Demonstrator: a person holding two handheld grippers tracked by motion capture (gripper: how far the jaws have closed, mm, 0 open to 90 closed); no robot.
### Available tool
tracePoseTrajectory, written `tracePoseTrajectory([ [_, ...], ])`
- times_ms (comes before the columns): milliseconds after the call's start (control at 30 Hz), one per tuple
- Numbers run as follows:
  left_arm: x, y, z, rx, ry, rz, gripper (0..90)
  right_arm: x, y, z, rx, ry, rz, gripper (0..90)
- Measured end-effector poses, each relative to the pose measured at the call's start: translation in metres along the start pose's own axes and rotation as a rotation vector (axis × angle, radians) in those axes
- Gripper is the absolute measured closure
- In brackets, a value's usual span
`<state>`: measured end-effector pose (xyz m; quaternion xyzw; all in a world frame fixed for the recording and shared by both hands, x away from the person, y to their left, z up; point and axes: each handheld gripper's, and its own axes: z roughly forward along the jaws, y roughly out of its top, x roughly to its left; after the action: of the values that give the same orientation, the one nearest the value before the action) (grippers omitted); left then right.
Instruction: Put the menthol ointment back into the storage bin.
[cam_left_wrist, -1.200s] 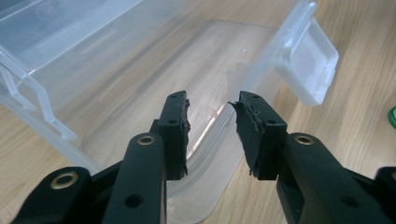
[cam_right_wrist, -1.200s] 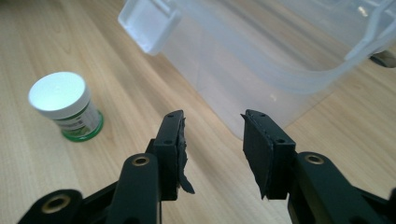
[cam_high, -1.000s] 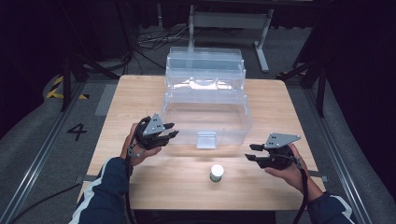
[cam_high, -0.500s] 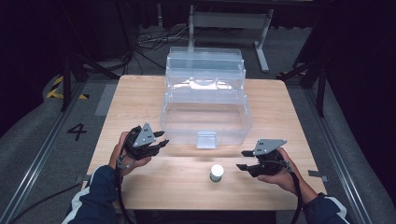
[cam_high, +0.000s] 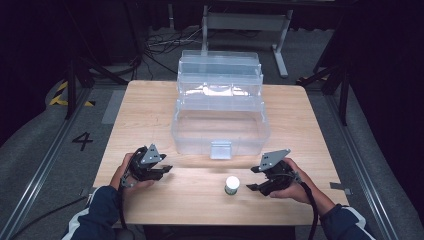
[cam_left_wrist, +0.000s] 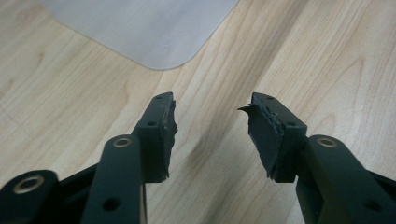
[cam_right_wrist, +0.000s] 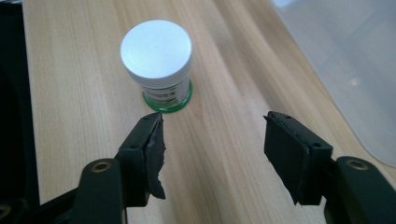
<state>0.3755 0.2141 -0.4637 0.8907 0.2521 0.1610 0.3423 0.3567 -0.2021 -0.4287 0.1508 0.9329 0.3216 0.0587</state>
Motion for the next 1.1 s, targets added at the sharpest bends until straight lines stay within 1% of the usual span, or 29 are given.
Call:
tracePoseTrajectory([
  [33,0.0,-0.002,0.001,0.0,-0.003,-0.007,49.7,0.0,0.002,0.002,0.011,0.012,-0.022,38.4],
  [100,0.003,-0.004,0.004,0.008,-0.02,-0.033,47.6,0.004,0.006,0.006,0.036,0.032,-0.04,37.7],
  [133,0.003,-0.004,0.004,0.008,-0.02,-0.033,46.3,0.004,0.006,0.006,0.036,0.032,-0.04,37.7],
  [167,0.004,-0.006,0.006,0.019,-0.025,-0.048,46.3,0.006,0.007,0.008,0.044,0.043,-0.043,37.5],
  [200,0.005,-0.007,0.007,0.027,-0.033,-0.057,45.2,0.008,0.01,0.011,0.064,0.055,-0.069,37.0],
  [233,0.005,-0.007,0.007,0.027,-0.033,-0.057,43.4,0.008,0.01,0.011,0.064,0.055,-0.069,37.0],
  [267,0.006,-0.008,0.009,0.026,-0.041,-0.076,41.3,0.011,0.014,0.014,0.079,0.069,-0.082,36.8],
  [300,0.007,-0.009,0.009,0.026,-0.043,-0.087,39.8,0.012,0.016,0.015,0.088,0.07,-0.089,36.8],
  [333,0.007,-0.009,0.009,0.026,-0.043,-0.087,38.2,0.012,0.016,0.015,0.088,0.07,-0.089,36.8],
  [367,0.008,-0.009,0.01,0.021,-0.039,-0.096,38.2,0.012,0.017,0.015,0.094,0.069,-0.091,36.8],
  [400,0.009,-0.01,0.01,0.02,-0.039,-0.104,36.1,0.013,0.02,0.017,0.1,0.07,-0.095,36.4],
  [433,0.011,-0.012,0.011,0.009,-0.045,-0.128,34.2,0.013,0.022,0.018,0.105,0.07,-0.099,36.2],
  [467,0.01,-0.014,0.011,-0.004,-0.045,-0.137,32.3,0.013,0.025,0.02,0.11,0.079,-0.099,36.1],
  [500,0.011,-0.015,0.011,-0.013,-0.042,-0.132,31.4,0.014,0.027,0.021,0.114,0.074,-0.107,36.0],
  [600,0.01,-0.015,0.012,-0.008,-0.032,-0.145,28.2,0.014,0.034,0.024,0.136,0.081,-0.127,35.6],
  [633,0.01,-0.015,0.012,-0.008,-0.032,-0.145,28.0,0.014,0.036,0.025,0.14,0.08,-0.143,35.6],
  [667,0.01,-0.015,0.012,-0.008,-0.032,-0.146,27.9,0.015,0.039,0.026,0.144,0.08,-0.142,35.6],
  [767,0.01,-0.015,0.012,-0.007,-0.03,-0.147,27.4,0.016,0.045,0.028,0.163,0.084,-0.16,35.5],
  [833,0.01,-0.015,0.012,-0.006,-0.03,-0.147,27.4,0.018,0.049,0.03,0.182,0.087,-0.171,35.2],
  [867,0.01,-0.015,0.012,-0.006,-0.03,-0.147,27.4,0.018,0.051,0.031,0.198,0.093,-0.183,35.1],
  [900,0.01,-0.015,0.012,-0.006,-0.031,-0.147,27.4,0.019,0.053,0.033,0.212,0.088,-0.197,34.8],
  [933,0.01,-0.015,0.012,-0.006,-0.031,-0.147,27.4,0.021,0.055,0.034,0.226,0.084,-0.194,34.8],
  [967,0.011,-0.015,0.012,-0.006,-0.031,-0.146,27.4,0.021,0.055,0.034,0.226,0.084,-0.194,34.8],
  [1000,0.011,-0.015,0.012,-0.006,-0.031,-0.147,27.4,0.021,0.057,0.035,0.24,0.087,-0.191,34.8],
  [1033,0.01,-0.015,0.012,-0.006,-0.031,-0.147,27.3,0.022,0.06,0.036,0.262,0.082,-0.199,34.9],
  [1100,0.01,-0.015,0.012,-0.006,-0.031,-0.147,27.4,0.022,0.062,0.038,0.268,0.084,-0.201,34.9],
])
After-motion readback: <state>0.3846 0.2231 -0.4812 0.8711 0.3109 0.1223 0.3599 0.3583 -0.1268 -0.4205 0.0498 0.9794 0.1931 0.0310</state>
